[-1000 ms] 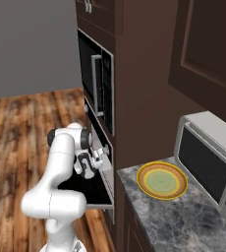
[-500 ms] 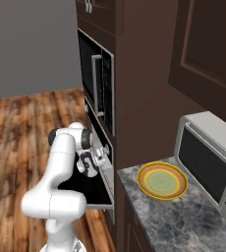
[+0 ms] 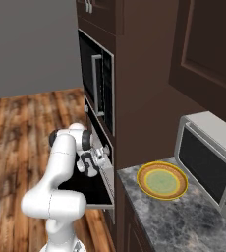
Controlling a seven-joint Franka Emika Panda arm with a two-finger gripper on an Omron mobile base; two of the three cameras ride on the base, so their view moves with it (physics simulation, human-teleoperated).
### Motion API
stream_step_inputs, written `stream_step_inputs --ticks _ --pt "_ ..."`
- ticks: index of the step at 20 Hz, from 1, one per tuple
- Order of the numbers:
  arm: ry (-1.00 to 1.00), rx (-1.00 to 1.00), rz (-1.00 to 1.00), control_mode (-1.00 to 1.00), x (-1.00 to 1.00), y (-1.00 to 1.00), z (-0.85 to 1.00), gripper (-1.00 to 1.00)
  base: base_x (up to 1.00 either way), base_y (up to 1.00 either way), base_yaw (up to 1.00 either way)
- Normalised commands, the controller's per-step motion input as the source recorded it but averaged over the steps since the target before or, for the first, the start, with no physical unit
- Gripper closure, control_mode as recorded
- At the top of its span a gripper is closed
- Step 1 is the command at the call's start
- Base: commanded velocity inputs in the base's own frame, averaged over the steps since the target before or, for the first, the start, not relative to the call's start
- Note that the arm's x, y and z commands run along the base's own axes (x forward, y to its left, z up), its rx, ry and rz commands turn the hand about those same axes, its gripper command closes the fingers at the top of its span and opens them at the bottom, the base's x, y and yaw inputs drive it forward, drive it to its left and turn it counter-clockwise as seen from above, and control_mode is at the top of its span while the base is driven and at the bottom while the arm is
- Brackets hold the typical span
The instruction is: Take the baked cake out of the oven and place it on the plate for cooling. Then close the oven door.
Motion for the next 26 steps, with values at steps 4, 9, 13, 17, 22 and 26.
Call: stream_step_inputs --ticks 4,9,13,17,22,26 --pt "0.02 0.07 0.0 -1.0 0.0 0.03 0.0 1.0 0.0 0.0 0.0" --pt "0.03 0.11 0.03 -1.0 -0.01 0.21 0.0 1.0 0.0 0.0 0.0" --pt "0.03 0.1 0.04 -1.0 -0.17 0.42 0.0 1.0 0.0 0.0 0.0" --pt "0.01 0.08 0.04 -1.0 -0.33 0.52 0.0 1.0 0.0 0.0 0.0" --pt "0.0 0.07 0.05 -1.0 -0.43 0.58 0.0 1.0 0.0 0.0 0.0" --pt "0.0 0.07 0.05 -1.0 -0.48 0.56 0.0 1.0 0.0 0.0 0.0"
